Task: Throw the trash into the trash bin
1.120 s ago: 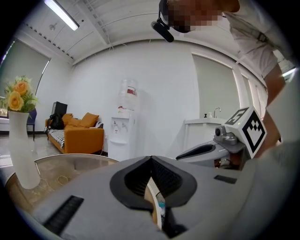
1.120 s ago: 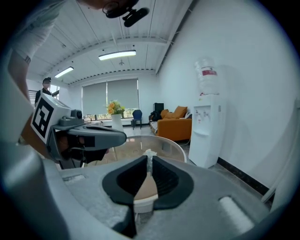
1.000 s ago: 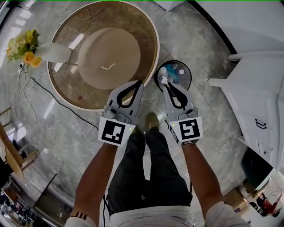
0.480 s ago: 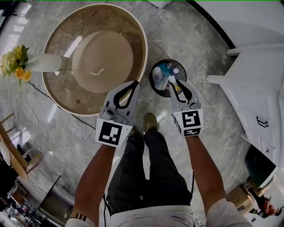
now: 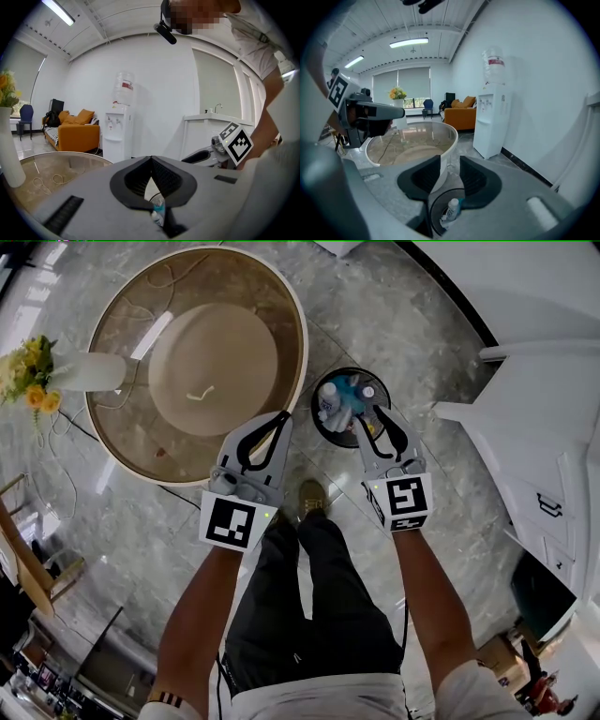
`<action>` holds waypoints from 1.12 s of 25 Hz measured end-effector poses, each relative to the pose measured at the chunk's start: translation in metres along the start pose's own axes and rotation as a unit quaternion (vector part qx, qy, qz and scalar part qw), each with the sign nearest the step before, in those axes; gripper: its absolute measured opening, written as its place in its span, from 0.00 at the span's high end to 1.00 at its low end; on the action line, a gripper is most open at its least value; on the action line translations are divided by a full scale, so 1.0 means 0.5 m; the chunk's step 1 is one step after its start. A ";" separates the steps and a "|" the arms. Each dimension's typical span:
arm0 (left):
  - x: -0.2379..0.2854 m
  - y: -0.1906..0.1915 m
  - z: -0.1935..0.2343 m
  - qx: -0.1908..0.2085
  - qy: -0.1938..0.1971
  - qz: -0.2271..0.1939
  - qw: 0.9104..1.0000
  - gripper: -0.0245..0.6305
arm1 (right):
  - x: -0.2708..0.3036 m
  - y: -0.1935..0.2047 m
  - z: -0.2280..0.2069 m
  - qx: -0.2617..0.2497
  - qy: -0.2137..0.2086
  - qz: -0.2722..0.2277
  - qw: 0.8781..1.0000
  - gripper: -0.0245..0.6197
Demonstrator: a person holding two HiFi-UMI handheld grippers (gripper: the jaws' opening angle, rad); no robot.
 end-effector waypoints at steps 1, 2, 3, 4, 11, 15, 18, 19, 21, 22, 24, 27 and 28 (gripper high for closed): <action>-0.001 -0.001 0.000 0.000 -0.001 -0.002 1.000 0.96 | -0.002 -0.009 -0.001 0.002 0.002 -0.014 1.000 0.77; -0.001 -0.003 0.001 0.000 -0.003 -0.005 1.000 0.96 | -0.005 -0.021 -0.001 0.002 0.003 -0.032 0.999 0.79; -0.003 -0.006 0.001 -0.001 -0.004 -0.008 1.000 0.96 | -0.008 -0.033 -0.001 0.001 0.003 -0.051 0.999 0.82; -0.005 -0.009 0.001 -0.001 -0.006 -0.011 1.000 0.96 | -0.011 -0.048 0.000 -0.003 0.002 -0.070 0.998 0.86; -0.028 -0.024 0.007 -0.004 -0.021 -0.026 0.999 0.96 | -0.012 -0.128 0.033 -0.030 -0.026 -0.131 0.991 0.96; -0.048 -0.023 0.023 -0.007 -0.035 -0.029 0.999 0.96 | 0.001 -0.160 0.064 -0.032 -0.053 -0.146 0.987 0.96; -0.066 -0.024 0.039 -0.006 -0.045 -0.034 0.998 0.96 | 0.018 -0.186 0.097 -0.034 -0.081 -0.159 0.983 0.96; -0.073 -0.025 0.044 -0.005 -0.048 -0.036 0.998 0.96 | 0.024 -0.198 0.110 -0.030 -0.094 -0.162 0.982 0.96; -0.086 -0.025 0.054 -0.007 -0.056 -0.039 0.998 0.96 | 0.038 -0.220 0.137 -0.029 -0.119 -0.170 0.978 0.96; -0.093 -0.025 0.060 -0.009 -0.060 -0.040 0.997 0.96 | 0.046 -0.230 0.151 -0.032 -0.131 -0.174 0.975 0.96; -0.107 -0.022 0.077 -0.016 -0.073 -0.040 0.996 0.96 | 0.065 -0.247 0.179 -0.043 -0.156 -0.178 0.971 0.96; -0.129 -0.014 0.110 -0.021 -0.093 -0.038 0.995 0.96 | 0.101 -0.263 0.222 -0.064 -0.192 -0.172 0.964 0.96; -0.135 -0.010 0.121 -0.020 -0.098 -0.036 0.994 0.96 | 0.113 -0.267 0.235 -0.070 -0.202 -0.170 0.962 0.96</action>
Point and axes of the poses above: the fingertips, and each gripper's own axes: x forward along the fingers, z to its left, y out of its underside, the point moved 8 cm from there along -x, backward along the fingers, and after that the axes turned 15 degrees about -x, right-handed, at the moved point
